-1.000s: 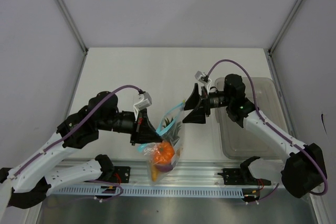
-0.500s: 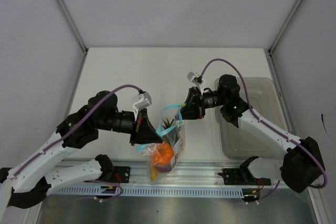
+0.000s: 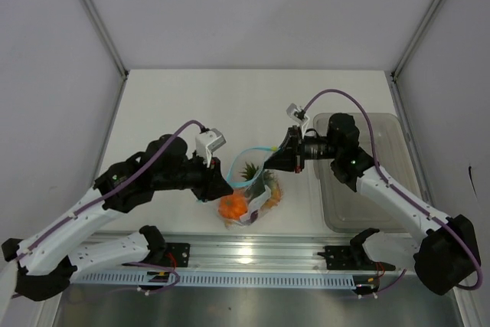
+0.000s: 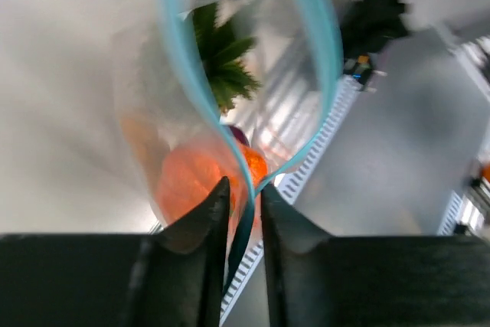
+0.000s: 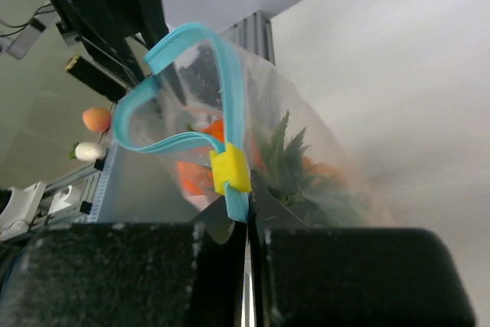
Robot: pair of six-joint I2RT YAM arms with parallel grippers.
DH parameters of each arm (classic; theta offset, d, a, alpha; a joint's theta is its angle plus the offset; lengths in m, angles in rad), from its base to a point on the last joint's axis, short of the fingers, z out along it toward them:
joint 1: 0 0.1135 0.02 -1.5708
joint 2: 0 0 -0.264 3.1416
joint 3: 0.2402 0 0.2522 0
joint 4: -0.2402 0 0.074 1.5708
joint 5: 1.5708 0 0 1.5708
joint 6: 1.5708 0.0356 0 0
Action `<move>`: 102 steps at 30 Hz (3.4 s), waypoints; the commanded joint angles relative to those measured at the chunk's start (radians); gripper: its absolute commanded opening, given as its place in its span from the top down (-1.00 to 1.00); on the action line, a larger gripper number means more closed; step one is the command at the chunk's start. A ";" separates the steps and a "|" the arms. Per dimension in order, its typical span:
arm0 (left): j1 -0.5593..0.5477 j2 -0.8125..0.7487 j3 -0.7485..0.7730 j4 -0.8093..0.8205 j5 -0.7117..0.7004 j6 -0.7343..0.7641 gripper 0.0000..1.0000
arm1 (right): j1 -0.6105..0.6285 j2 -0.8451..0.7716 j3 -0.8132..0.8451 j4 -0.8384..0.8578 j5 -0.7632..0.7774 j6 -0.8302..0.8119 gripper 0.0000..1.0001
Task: Place the food in the zip-top bag and seal the zipper
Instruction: Zip the zipper food storage bag at the center of the board.
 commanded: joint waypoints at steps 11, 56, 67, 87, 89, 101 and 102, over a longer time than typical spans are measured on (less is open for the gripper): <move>0.009 -0.067 -0.111 0.220 -0.334 0.055 -0.59 | 0.056 -0.098 -0.040 -0.360 0.463 -0.044 1.00; -0.094 0.308 0.070 0.414 0.048 0.384 0.63 | 0.228 -0.248 0.003 -0.421 0.405 0.084 1.00; -0.088 0.299 0.049 0.389 0.091 0.370 0.89 | 0.229 -0.245 0.003 -0.427 0.408 0.071 1.00; -0.062 0.299 0.026 0.363 0.113 0.320 0.25 | 0.228 -0.245 -0.001 -0.423 0.405 0.070 1.00; -0.062 0.299 0.023 0.365 0.114 0.318 0.20 | 0.228 -0.243 0.000 -0.421 0.402 0.071 1.00; -0.062 0.316 0.046 0.380 0.166 0.309 0.25 | 0.229 -0.225 -0.006 -0.412 0.399 0.074 1.00; -0.062 0.319 0.047 0.379 0.172 0.309 0.23 | 0.228 -0.225 -0.006 -0.411 0.397 0.073 1.00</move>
